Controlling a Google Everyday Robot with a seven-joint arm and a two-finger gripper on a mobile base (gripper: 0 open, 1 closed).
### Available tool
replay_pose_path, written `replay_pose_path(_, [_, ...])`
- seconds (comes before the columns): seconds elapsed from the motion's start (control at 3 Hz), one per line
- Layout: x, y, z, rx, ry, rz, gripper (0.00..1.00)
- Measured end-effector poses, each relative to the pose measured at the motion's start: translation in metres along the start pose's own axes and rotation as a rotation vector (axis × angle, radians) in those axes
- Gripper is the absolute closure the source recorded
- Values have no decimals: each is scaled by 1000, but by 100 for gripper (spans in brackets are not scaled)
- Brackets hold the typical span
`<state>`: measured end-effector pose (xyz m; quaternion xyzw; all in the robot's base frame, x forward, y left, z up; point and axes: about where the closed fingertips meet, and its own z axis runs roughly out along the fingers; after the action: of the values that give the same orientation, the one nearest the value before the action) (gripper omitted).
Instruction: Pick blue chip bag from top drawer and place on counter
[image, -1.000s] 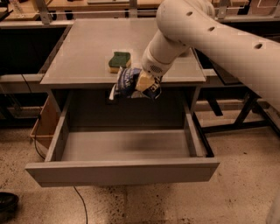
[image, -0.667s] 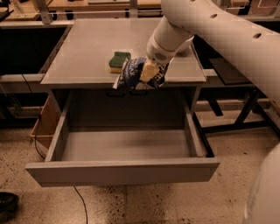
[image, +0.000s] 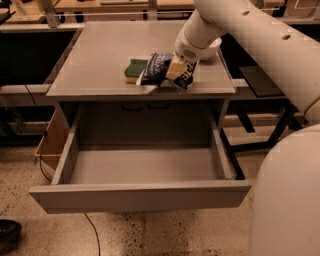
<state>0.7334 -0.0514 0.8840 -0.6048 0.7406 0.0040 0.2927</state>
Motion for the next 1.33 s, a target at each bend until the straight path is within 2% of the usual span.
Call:
replay_pose_path(0.33, [7, -19, 14, 20, -55, 37, 100])
replay_pose_path(0.67, [8, -35, 23, 44, -98, 47, 100])
replay_pose_path(1.0, [12, -38, 26, 48, -121, 47, 82])
replay_pose_path(1.33, [14, -38, 26, 46, -134, 44, 59])
